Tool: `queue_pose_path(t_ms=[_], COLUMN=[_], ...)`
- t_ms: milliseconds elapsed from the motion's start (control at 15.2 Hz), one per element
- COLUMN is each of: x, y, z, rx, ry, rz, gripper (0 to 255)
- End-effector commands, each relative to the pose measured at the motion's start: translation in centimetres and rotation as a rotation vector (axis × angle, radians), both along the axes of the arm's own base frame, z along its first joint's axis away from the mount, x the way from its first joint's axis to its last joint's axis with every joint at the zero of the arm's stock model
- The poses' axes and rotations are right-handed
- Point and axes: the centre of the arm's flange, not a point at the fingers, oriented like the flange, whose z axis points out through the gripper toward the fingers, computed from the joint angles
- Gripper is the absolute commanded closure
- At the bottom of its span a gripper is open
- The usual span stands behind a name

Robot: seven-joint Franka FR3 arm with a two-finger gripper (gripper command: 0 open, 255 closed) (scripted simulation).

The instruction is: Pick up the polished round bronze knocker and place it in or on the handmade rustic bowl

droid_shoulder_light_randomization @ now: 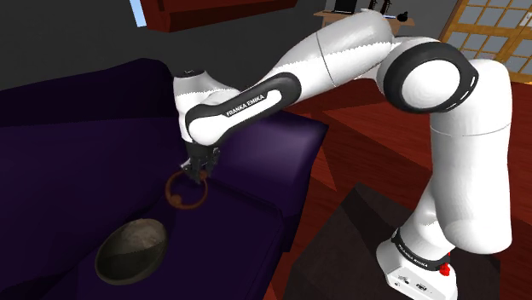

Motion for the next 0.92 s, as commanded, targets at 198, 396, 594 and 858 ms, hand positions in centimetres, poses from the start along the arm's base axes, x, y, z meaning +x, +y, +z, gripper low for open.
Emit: queue_pose_path(t_ms=[198, 396, 594, 858], x=[0.4, 0.5, 0.6, 0.7], y=[6.6, 10.5, 14.5, 19.8], z=[0.3, 0.4, 0.5, 0.7], rx=[0.000, 0.000, 0.000, 0.000], ry=[0.000, 0.000, 0.000, 0.000], rz=[-0.001, -0.001, -0.001, -0.001], gripper=[255, 255, 255, 255])
